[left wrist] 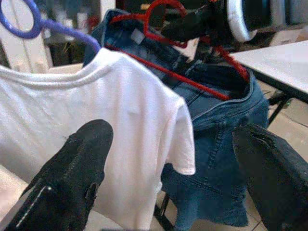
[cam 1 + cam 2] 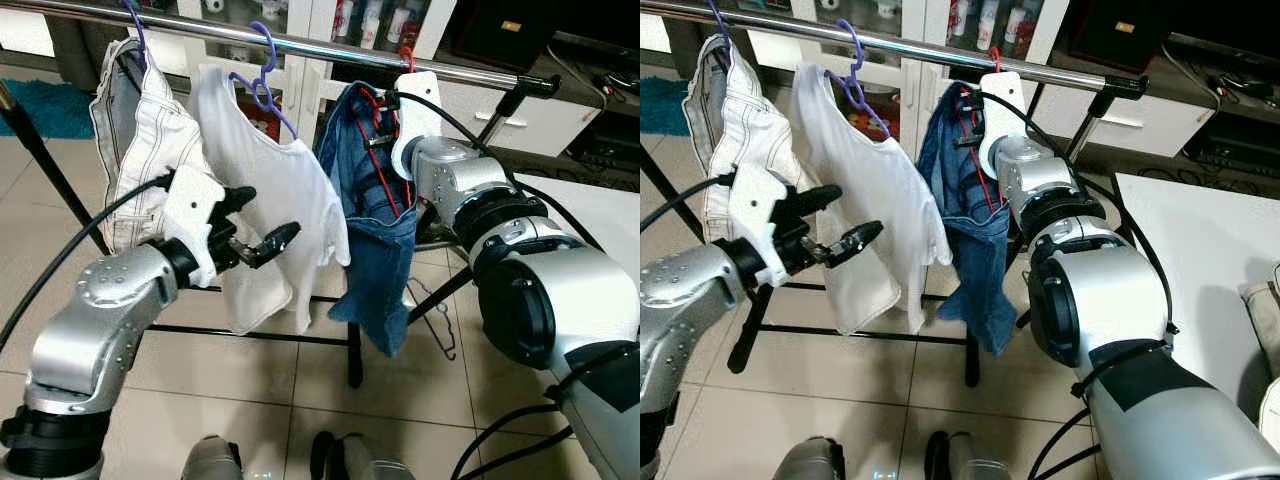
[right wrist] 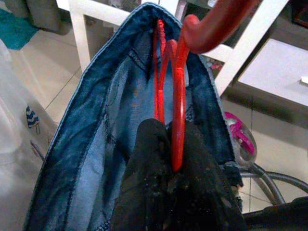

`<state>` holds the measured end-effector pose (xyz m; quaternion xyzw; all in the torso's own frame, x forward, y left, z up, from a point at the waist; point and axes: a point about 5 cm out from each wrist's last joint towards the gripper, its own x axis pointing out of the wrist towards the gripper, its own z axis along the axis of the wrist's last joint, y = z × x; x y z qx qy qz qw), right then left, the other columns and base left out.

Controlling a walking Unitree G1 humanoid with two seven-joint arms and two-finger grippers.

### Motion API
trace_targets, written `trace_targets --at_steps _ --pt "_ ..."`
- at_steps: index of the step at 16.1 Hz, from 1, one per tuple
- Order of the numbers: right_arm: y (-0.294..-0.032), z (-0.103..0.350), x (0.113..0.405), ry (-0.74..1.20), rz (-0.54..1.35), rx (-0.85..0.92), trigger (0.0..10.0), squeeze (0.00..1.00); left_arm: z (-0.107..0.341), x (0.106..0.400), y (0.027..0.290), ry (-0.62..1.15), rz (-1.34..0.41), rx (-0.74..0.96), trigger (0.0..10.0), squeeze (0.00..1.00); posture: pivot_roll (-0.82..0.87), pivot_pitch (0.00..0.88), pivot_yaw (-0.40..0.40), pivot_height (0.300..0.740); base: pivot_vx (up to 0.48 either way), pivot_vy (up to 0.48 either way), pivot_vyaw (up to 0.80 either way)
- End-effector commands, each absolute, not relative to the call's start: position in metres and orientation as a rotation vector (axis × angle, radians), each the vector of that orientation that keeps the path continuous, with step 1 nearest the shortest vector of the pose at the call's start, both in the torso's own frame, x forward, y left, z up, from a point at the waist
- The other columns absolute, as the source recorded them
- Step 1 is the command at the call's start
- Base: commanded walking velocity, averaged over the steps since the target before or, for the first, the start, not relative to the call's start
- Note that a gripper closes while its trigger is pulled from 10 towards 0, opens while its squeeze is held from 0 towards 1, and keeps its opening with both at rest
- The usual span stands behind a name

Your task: Hang hanger

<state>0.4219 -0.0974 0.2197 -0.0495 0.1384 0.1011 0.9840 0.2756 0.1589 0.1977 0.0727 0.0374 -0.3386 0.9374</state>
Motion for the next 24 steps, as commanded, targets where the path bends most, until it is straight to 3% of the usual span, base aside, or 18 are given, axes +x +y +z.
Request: trace_targets --at_steps 1,7,8,9,14,19,21,24 --pt "-0.098 0.22 0.422 0.29 0.197 -0.114 10.0 0.0 0.198 0.272 0.151 0.075 -0.712 0.158 10.0 0.49 0.11 0.169 -0.177 0.74 0.0 0.0 0.0" --pt "-0.095 0.212 0.42 0.315 0.218 -0.104 10.0 0.0 0.197 0.272 0.151 0.093 -0.711 0.171 10.0 0.49 0.11 0.166 -0.175 0.74 0.0 0.0 0.0" --pt "-0.094 0.212 0.42 0.308 0.225 -0.097 10.0 0.33 0.197 0.272 0.151 0.094 -0.709 0.172 10.0 0.48 0.11 0.164 -0.174 0.74 0.0 0.0 0.0" --pt "-0.094 0.213 0.42 0.298 0.23 -0.093 10.0 1.0 0.197 0.272 0.151 0.094 -0.708 0.173 10.0 0.49 0.11 0.164 -0.174 0.74 0.0 0.0 0.0" --pt "-0.102 0.239 0.426 0.178 0.239 -0.008 10.0 1.0 0.194 0.274 0.155 0.096 -0.689 0.182 10.0 0.48 0.1 0.139 -0.145 0.74 0.0 0.0 0.0" --pt "-0.123 0.247 0.422 0.126 0.454 0.136 10.0 1.0 0.188 0.277 0.155 0.1 -0.634 0.16 10.0 0.39 0.07 0.055 -0.067 0.74 0.0 0.0 0.0" --pt "-0.132 0.237 0.412 0.124 0.548 0.199 10.0 1.0 0.179 0.278 0.157 0.119 -0.606 0.153 10.0 0.36 0.05 0.007 -0.025 0.74 0.0 0.0 0.0" --pt "-0.154 0.221 0.362 0.067 0.607 0.237 10.0 1.0 0.164 0.285 0.163 0.131 -0.483 0.107 10.0 0.35 0.01 0.0 0.037 0.74 0.0 0.0 0.0"
